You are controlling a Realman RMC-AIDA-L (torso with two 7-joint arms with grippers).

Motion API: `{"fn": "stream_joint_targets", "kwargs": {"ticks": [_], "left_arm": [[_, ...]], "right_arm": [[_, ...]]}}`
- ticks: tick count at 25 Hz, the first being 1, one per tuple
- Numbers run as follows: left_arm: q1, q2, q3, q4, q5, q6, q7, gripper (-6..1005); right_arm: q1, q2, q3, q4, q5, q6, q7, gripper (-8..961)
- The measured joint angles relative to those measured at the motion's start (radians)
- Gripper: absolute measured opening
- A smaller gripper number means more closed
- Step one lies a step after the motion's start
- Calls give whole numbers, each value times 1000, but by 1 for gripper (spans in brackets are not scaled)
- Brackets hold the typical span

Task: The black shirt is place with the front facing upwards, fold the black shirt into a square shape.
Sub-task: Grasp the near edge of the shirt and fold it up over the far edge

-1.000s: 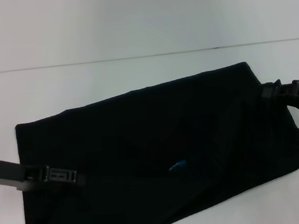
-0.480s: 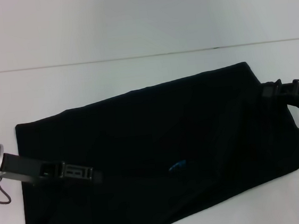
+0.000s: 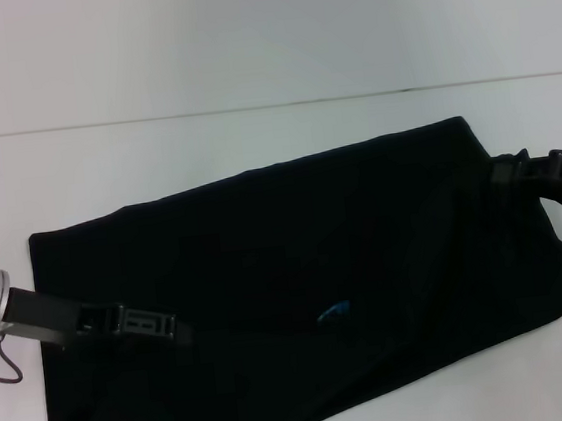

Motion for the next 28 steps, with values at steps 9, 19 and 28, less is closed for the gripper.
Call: {"fn": "stream_joint_targets", "kwargs": {"ticks": [9, 19, 28], "left_arm": [[5, -10, 4, 0, 1, 1, -8, 823], [-13, -14, 45, -9, 1, 14, -3, 797], [-3, -34, 59, 36, 0, 4, -1, 715]], "right_arm": [[0, 0, 2, 0, 0, -1, 0, 158], [-1, 2, 3, 0, 0, -6, -1, 166], [-3, 3, 4, 0, 0, -9, -7, 173]]}}
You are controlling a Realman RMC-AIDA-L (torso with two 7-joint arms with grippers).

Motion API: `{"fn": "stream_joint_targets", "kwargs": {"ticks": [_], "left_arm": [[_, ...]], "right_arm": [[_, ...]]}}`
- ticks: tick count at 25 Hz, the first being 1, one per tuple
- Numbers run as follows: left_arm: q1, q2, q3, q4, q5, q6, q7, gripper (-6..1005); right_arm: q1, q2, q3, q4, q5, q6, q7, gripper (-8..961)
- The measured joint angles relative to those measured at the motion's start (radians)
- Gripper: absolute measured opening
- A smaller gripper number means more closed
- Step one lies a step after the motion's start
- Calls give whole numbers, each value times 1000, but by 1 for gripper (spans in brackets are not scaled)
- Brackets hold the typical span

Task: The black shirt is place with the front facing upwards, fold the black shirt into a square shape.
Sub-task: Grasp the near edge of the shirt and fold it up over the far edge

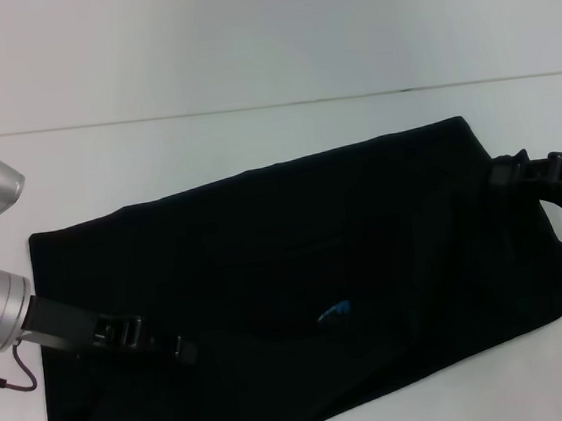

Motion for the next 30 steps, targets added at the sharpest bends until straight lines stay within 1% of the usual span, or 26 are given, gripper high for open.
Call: {"fn": "stream_joint_targets", "kwargs": {"ticks": [4, 9, 15, 20, 25, 28, 29, 30], "left_arm": [[-1, 1, -8, -3, -2, -3, -14, 588], [6, 7, -33, -5, -9, -4, -18, 341], [13, 3, -52, -5, -12, -4, -6, 112], [24, 1, -82, -5, -48, 0, 41, 71], [47, 0, -113, -8, -103, 13, 99, 72], [65, 1, -174, -7, -106, 13, 135, 73], [65, 1, -174, -7, -106, 13, 135, 73], [73, 2, -203, -6, -110, 16, 150, 72]], "right_arm": [[0, 0, 1, 0, 0, -1, -4, 177], [0, 1, 0, 0, 0, 0, -7, 181], [0, 2, -1, 0, 0, 2, -13, 186], [-2, 3, 0, 1, 0, 13, -24, 190], [-16, 4, 8, 4, 13, 42, -69, 194], [-21, 5, 9, 4, 26, 47, -83, 196], [-22, 5, 10, 3, 33, 45, -86, 197], [-24, 5, 10, 2, 46, 40, -91, 198]]}}
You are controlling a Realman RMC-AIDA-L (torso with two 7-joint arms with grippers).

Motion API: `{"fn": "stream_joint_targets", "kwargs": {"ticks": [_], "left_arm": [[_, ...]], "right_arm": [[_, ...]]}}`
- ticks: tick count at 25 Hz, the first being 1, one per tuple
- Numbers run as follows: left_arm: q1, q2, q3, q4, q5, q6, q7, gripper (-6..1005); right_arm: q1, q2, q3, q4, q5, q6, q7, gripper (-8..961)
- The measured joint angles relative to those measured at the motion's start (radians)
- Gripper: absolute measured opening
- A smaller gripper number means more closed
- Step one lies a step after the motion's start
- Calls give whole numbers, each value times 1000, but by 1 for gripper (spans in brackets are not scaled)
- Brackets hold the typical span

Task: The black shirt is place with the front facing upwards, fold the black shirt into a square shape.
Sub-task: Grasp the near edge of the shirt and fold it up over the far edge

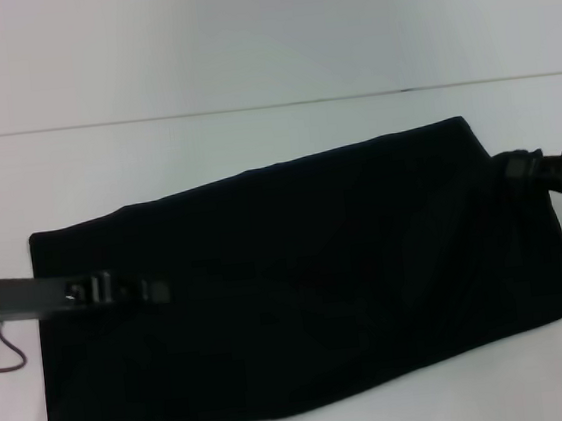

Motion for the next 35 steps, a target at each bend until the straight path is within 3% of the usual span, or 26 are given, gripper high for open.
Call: {"fn": "stream_joint_targets", "kwargs": {"ticks": [1, 4, 12, 25, 35], "left_arm": [[24, 8, -69, 2, -25, 12, 40, 72], [54, 23, -143, 7, -70, 29, 76, 71], [85, 32, -265, 12, -147, -42, 127, 73], [64, -15, -251, 0, -159, -279, 191, 71], [24, -70, -252, 1, -163, -400, 236, 70]], "right_arm": [[-3, 0, 0, 0, 16, -5, -8, 199], [-14, 0, 0, 0, 83, -22, -37, 201], [12, 9, 0, 8, 184, 39, -62, 208], [132, 68, -100, 10, 221, 375, -76, 219], [193, 108, -176, 16, 226, 572, -178, 227]]}}
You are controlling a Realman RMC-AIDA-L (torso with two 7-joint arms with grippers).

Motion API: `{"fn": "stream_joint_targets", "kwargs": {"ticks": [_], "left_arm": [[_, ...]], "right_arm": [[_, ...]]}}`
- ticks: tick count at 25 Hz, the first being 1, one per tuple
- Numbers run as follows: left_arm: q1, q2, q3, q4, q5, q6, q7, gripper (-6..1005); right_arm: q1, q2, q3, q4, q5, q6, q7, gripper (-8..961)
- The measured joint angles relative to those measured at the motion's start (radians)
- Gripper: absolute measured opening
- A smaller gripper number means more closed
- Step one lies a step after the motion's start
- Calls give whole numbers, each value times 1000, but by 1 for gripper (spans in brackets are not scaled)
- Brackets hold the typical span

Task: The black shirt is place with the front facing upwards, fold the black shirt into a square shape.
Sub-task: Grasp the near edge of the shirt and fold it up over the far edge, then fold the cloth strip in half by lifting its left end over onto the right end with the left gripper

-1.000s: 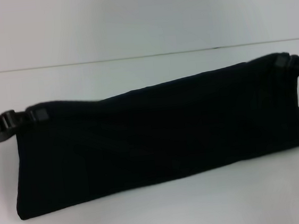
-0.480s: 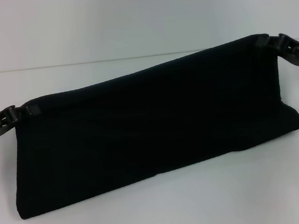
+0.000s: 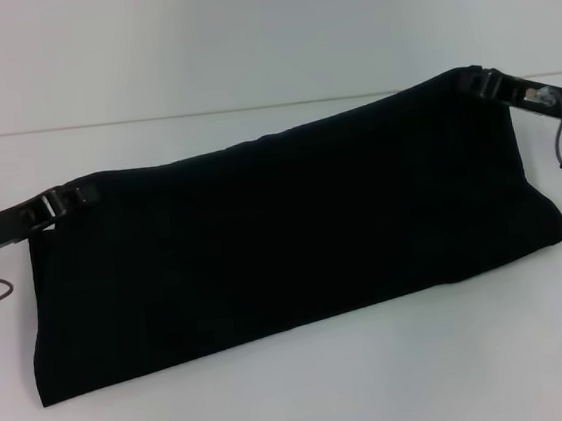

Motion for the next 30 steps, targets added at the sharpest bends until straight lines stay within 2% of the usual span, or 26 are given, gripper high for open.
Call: {"fn": "stream_joint_targets", "kwargs": {"ticks": [6, 8, 10, 19, 22, 24, 26, 28, 29, 30], "left_arm": [[-6, -28, 0, 1, -19, -78, 10, 73], [-6, -42, 0, -1, -26, -121, 12, 74], [-6, -45, 0, -2, -27, -131, 12, 127], [5, -52, -3, -12, -37, -185, 4, 369], [23, -46, -5, -12, -38, -170, 3, 452], [40, -36, -8, -8, -50, -149, 2, 521], [68, -16, -12, -5, -84, -104, 8, 603], [92, 2, -10, -3, -115, -48, 29, 685], [119, 22, -10, 10, -139, 43, 54, 726], [119, 22, -10, 10, -139, 43, 54, 747]], "right_arm": [[16, -1, -94, 3, 0, 73, -18, 232], [16, 0, -93, 1, 3, 75, -42, 233], [15, -2, -85, 0, 12, 79, -42, 235], [2, -9, -91, -1, 50, 80, -66, 474], [-18, -9, -78, -5, 70, 57, -66, 636], [-58, -16, -71, -15, 131, -32, -79, 722], [-73, -19, -71, -17, 149, -69, -95, 785], [-106, -28, -70, -24, 186, -180, -171, 848], [-122, -32, -70, -27, 197, -226, -207, 879], [-136, -34, -72, -31, 202, -279, -249, 911]]}}
